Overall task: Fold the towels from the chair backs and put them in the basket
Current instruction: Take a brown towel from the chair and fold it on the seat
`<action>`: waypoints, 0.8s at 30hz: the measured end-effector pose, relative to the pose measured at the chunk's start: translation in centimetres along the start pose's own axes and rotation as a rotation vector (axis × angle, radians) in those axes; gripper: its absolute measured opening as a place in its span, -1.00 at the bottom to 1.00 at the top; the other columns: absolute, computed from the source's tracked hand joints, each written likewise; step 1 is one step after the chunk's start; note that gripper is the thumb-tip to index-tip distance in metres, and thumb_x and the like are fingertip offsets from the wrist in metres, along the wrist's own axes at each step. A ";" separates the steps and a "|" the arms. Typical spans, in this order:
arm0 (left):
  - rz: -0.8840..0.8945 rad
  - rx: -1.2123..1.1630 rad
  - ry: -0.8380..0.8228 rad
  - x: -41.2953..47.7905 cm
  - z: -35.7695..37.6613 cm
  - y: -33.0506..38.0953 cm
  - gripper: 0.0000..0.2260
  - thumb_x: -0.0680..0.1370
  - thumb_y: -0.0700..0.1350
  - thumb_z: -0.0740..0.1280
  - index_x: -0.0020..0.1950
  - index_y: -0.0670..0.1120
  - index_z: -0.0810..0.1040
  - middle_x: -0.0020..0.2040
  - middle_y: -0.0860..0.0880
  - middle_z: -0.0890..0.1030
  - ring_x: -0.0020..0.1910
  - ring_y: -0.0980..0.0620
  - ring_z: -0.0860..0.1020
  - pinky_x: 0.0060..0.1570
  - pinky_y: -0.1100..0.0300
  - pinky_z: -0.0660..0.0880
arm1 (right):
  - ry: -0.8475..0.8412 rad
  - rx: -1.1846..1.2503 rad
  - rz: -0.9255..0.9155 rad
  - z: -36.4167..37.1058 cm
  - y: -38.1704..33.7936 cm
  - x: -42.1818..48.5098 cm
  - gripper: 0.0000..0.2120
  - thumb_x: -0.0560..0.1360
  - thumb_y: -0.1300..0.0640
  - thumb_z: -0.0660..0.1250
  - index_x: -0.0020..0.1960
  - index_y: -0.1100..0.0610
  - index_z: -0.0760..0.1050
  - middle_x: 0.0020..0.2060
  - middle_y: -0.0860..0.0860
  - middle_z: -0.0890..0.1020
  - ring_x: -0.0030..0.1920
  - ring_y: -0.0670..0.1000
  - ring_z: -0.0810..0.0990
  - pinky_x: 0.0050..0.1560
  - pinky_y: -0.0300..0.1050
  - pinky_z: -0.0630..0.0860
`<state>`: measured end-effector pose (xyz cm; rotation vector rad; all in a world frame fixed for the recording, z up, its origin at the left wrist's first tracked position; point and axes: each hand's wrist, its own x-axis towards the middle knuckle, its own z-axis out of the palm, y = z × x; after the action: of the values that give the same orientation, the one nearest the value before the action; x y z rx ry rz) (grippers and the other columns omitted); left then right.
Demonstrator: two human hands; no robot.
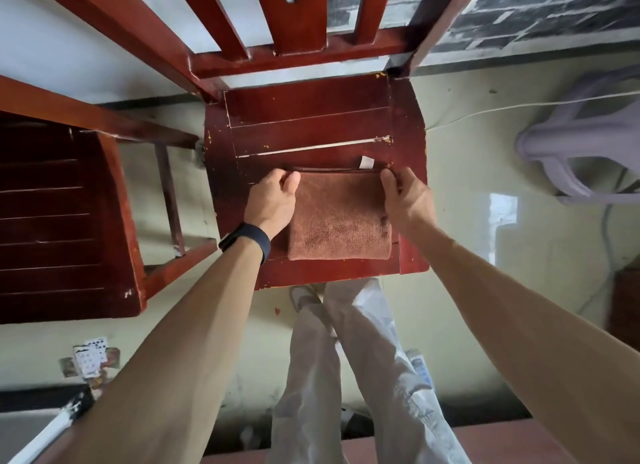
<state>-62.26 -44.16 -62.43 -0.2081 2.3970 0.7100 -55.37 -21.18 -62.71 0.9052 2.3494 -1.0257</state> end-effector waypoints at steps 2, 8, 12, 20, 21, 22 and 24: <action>-0.004 0.036 0.018 0.2 0.4 0.1 -0.63 0.66 0.14 0.13 0.17 -0.10 0.55 0.03 -0.17 0.66 0.03 -0.22 0.60 -0.06 0.06 0.45 | 0.004 -0.007 0.005 0.2 0.0 0.5 -0.66 0.66 -0.19 0.08 0.01 0.06 0.43 -0.21 0.07 0.63 -0.20 0.18 0.65 -0.14 0.16 0.61; 0.023 0.082 0.070 0.3 0.5 0.3 -0.60 0.65 0.20 0.11 0.08 -0.09 0.53 -0.12 -0.13 0.66 -0.12 -0.21 0.62 -0.22 0.09 0.44 | 0.059 -0.112 -0.022 0.7 0.3 1.1 -0.61 0.64 -0.23 0.05 0.00 0.06 0.44 -0.27 0.00 0.55 -0.20 0.14 0.57 -0.20 -0.01 0.50; -0.025 0.089 0.091 0.5 0.6 0.5 -0.58 0.60 0.27 0.11 -0.08 -0.04 0.51 -0.23 -0.06 0.63 -0.18 -0.17 0.62 -0.26 0.13 0.42 | 0.094 -0.187 0.031 0.6 0.1 1.3 -0.56 0.60 -0.29 0.01 -0.09 0.03 0.44 -0.35 -0.03 0.50 -0.25 0.14 0.54 -0.26 -0.06 0.43; -0.034 0.193 0.161 0.9 1.0 0.3 -0.53 0.58 0.31 0.08 -0.04 -0.05 0.53 -0.19 -0.12 0.65 -0.13 -0.24 0.61 -0.25 0.07 0.44 | 0.106 -0.424 0.036 -0.1 -0.7 2.9 -0.42 0.58 -0.36 -0.05 -0.02 0.03 0.58 -0.32 0.06 0.49 -0.27 0.20 0.48 -0.22 -0.05 0.40; -0.029 0.201 0.166 0.8 1.0 0.3 -0.54 0.58 0.31 0.07 -0.03 -0.04 0.52 -0.19 -0.12 0.64 -0.13 -0.24 0.61 -0.25 0.06 0.44 | 0.107 -0.437 0.048 -0.3 -0.8 2.8 -0.41 0.57 -0.37 -0.05 -0.02 0.03 0.58 -0.31 0.07 0.50 -0.26 0.20 0.48 -0.21 -0.04 0.41; -0.017 0.204 0.170 0.6 1.1 0.3 -0.55 0.58 0.30 0.07 -0.01 -0.05 0.51 -0.19 -0.09 0.63 -0.14 -0.23 0.61 -0.27 0.08 0.42 | 0.117 -0.428 0.069 -0.4 -0.9 2.6 -0.40 0.56 -0.38 -0.05 -0.03 0.04 0.57 -0.30 0.07 0.51 -0.25 0.20 0.50 -0.20 -0.04 0.41; 0.034 0.174 0.221 -0.2 1.1 0.3 -0.61 0.59 0.26 0.11 0.03 -0.05 0.46 -0.16 -0.04 0.56 -0.14 -0.20 0.59 -0.30 0.08 0.37 | 0.167 -0.341 0.097 -0.4 -0.9 1.8 -0.44 0.55 -0.38 -0.04 -0.06 0.05 0.49 -0.24 0.06 0.53 -0.20 0.20 0.50 -0.15 -0.01 0.41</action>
<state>-61.65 -43.37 -62.90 -0.1818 2.6628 0.5113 -57.35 -20.65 -63.10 0.9877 2.4852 -0.5046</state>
